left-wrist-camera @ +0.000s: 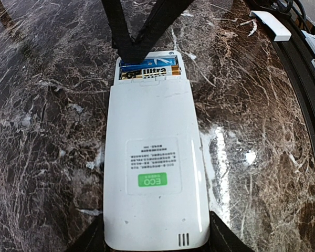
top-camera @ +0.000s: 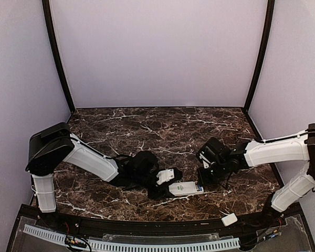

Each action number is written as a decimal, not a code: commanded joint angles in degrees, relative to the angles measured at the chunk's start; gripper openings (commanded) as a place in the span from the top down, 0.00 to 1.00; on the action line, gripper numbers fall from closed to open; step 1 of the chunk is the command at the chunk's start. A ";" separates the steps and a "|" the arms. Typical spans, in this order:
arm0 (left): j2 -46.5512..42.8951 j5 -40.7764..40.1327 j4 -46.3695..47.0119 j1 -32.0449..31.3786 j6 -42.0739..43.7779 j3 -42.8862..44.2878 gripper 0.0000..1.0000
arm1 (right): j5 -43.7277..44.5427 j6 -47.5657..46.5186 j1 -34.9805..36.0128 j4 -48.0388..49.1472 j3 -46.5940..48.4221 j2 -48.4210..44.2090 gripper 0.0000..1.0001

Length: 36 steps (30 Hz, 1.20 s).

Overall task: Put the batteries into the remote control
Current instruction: Hold the battery in the battery compartment.

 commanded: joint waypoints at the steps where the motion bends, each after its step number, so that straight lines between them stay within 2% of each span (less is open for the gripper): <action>1: 0.52 0.00 -2.23 0.58 -0.18 -1.61 0.62 | -1.08 1.33 -0.28 3.36 -3.26 1.81 1.00; 13: 0.45 0.21 -2.12 0.68 -0.27 -1.70 0.61 | -1.51 0.71 0.43 -2.14 0.27 -2.16 1.00; 21: 0.45 0.29 -1.97 0.65 -0.26 -1.79 0.60 | -4.59 3.12 1.66 0.81 -2.14 -4.24 1.00; 36: 0.54 0.27 -2.08 0.68 -0.27 -1.74 0.60 | -5.60 4.63 1.66 3.04 -5.32 0.46 1.00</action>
